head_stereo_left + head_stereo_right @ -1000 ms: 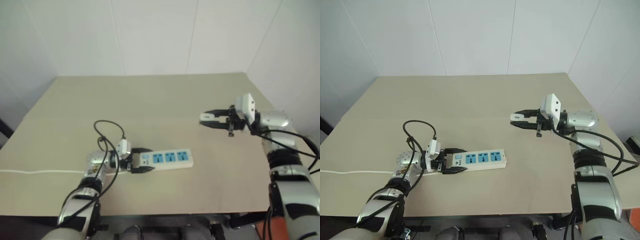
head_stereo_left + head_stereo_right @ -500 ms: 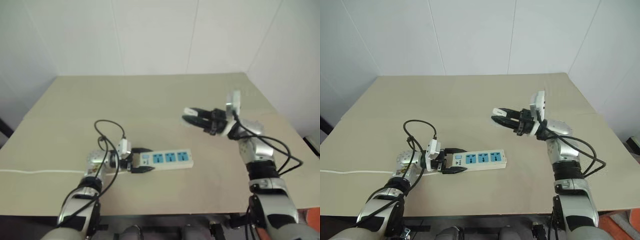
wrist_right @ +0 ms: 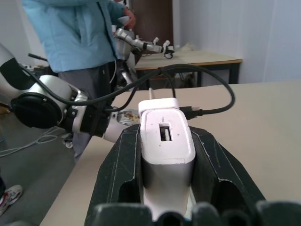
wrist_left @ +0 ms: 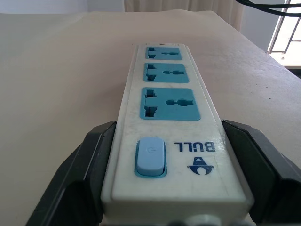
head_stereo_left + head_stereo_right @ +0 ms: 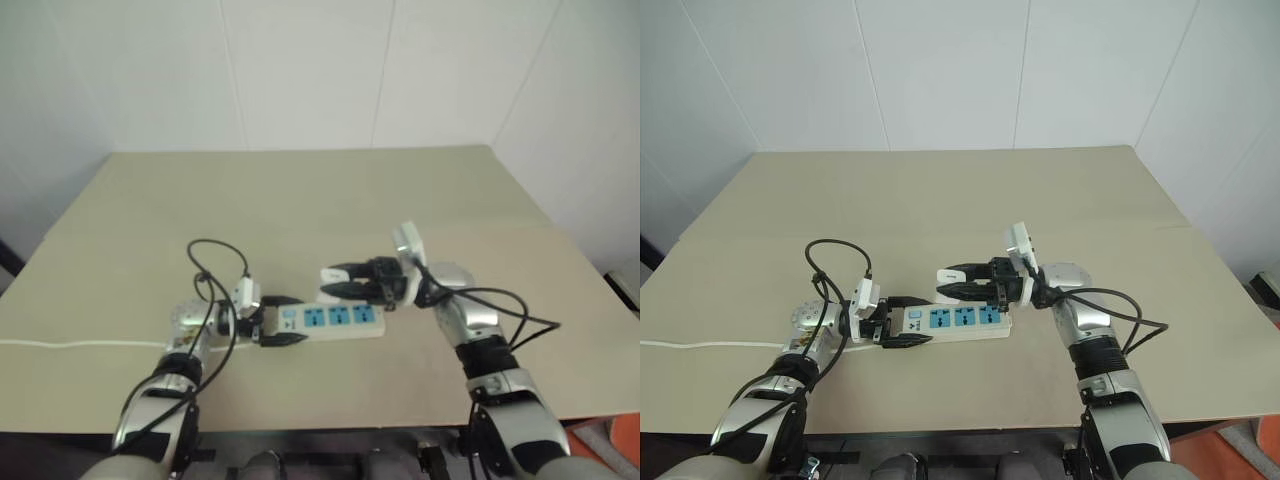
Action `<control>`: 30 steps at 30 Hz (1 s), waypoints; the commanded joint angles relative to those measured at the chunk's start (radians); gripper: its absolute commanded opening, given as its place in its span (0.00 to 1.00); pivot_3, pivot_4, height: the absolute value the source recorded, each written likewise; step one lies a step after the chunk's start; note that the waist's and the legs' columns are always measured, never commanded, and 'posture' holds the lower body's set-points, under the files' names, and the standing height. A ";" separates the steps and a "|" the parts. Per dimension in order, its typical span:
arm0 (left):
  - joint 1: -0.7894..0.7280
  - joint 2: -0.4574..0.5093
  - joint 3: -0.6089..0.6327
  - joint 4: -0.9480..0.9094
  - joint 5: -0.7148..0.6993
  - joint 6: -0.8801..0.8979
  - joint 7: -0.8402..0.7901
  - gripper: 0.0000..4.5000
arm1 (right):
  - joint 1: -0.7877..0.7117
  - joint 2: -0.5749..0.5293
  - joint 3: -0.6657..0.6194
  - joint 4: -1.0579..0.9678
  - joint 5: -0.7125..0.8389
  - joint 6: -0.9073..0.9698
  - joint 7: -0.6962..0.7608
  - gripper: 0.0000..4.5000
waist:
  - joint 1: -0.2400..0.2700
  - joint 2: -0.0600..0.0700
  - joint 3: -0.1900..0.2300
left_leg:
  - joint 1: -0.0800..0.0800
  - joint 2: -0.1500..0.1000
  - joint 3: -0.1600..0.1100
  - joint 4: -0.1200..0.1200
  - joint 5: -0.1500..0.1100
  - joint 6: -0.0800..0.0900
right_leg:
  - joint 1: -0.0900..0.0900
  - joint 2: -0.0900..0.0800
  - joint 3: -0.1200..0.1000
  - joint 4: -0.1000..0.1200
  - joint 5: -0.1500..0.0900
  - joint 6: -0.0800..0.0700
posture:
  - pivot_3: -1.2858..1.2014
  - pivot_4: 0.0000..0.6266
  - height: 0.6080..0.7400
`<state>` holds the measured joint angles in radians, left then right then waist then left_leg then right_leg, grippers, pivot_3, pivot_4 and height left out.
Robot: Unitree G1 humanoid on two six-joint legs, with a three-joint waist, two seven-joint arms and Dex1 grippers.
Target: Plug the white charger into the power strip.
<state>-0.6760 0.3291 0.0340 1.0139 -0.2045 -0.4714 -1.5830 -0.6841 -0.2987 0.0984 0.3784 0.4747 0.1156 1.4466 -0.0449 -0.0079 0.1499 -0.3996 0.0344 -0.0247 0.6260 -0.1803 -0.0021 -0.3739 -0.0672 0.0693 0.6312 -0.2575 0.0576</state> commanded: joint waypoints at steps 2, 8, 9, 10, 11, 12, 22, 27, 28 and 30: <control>0.013 0.012 -0.013 0.014 0.007 0.021 -0.018 0.73 | -0.025 0.030 0.010 0.051 -0.031 -0.081 0.033 0.25 | -0.001 0.000 0.000 | 0.000 0.000 0.000 0.000 0.000 0.000 | 0.000 0.000 0.000 0.000 0.000 0.000 | 0.52 0.24 1.00; 0.003 0.019 -0.027 0.029 0.025 0.028 -0.016 0.73 | -0.088 0.069 0.013 0.177 -0.074 -0.145 0.048 0.25 | -0.002 0.000 0.000 | 0.000 0.001 0.000 0.000 0.000 0.000 | -0.001 0.001 0.000 0.000 0.000 0.000 | 0.52 0.24 1.00; 0.000 0.020 -0.029 0.031 0.025 0.029 -0.015 0.73 | -0.100 0.073 0.012 0.200 -0.081 -0.155 0.052 0.25 | -0.001 0.000 0.000 | 0.000 0.001 0.000 0.000 0.000 0.000 | -0.001 0.001 0.000 0.000 0.000 0.000 | 0.52 0.24 1.00; -0.003 0.020 -0.030 0.034 0.026 0.029 -0.015 0.73 | -0.109 0.075 0.012 0.217 -0.086 -0.164 0.056 0.25 | -0.001 0.000 0.000 | 0.000 0.001 0.000 0.000 0.000 0.000 | -0.001 0.001 0.000 0.000 0.000 0.000 | 0.52 0.24 1.00; -0.005 0.020 -0.032 0.035 0.026 0.029 -0.013 0.73 | -0.117 0.077 0.014 0.236 -0.096 -0.180 0.061 0.25 | 0.000 0.000 0.000 | 0.000 0.001 0.000 0.000 0.000 0.000 | -0.001 0.001 0.000 0.000 0.000 0.000 | 0.52 0.24 1.00; -0.007 0.020 -0.033 0.036 0.027 0.029 -0.012 0.73 | -0.124 0.079 0.014 0.253 -0.103 -0.194 0.065 0.25 | 0.000 0.000 0.000 | 0.000 0.001 0.000 0.000 0.000 0.000 | -0.001 0.001 0.000 0.000 0.000 0.000 | 0.52 0.24 1.00; -0.013 0.011 -0.045 0.035 0.033 0.039 0.005 0.73 | -0.174 0.104 0.002 0.422 -0.168 -0.298 0.044 0.25 | 0.000 0.000 0.000 | 0.000 0.001 0.000 0.000 0.000 0.000 | -0.001 0.001 0.000 0.000 0.000 0.000 | 0.52 0.24 1.00; -0.003 0.012 -0.048 0.024 0.030 0.049 0.009 0.73 | -0.180 0.110 -0.007 0.457 -0.185 -0.333 0.048 0.25 | 0.000 0.000 0.000 | 0.000 0.001 0.000 0.000 0.000 0.000 | -0.001 0.001 0.000 0.000 0.000 0.000 | 0.52 0.24 1.00; -0.003 0.012 -0.048 0.024 0.030 0.049 0.009 0.73 | -0.181 0.110 -0.008 0.461 -0.187 -0.337 0.048 0.25 | 0.000 0.000 0.000 | 0.000 0.001 0.000 0.000 0.000 0.000 | -0.001 0.001 0.000 0.000 0.000 0.000 | 0.52 0.24 1.00; -0.005 0.011 -0.048 0.026 0.031 0.050 0.013 0.73 | -0.182 0.110 -0.010 0.472 -0.194 -0.351 0.045 0.25 | 0.000 0.000 0.000 | 0.000 0.001 0.000 0.000 0.000 0.000 | -0.001 0.001 0.000 0.000 0.000 0.000 | 0.52 0.24 1.00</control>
<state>-0.7009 0.3351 0.0032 1.0320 -0.1973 -0.4327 -1.5800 -0.8401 -0.1903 0.1073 0.8559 0.2771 -0.2077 1.4914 -0.0449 -0.0078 0.1498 -0.3994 0.0355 -0.0250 0.6256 -0.1804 -0.0022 -0.3744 -0.0658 0.0694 0.6317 -0.2577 0.0575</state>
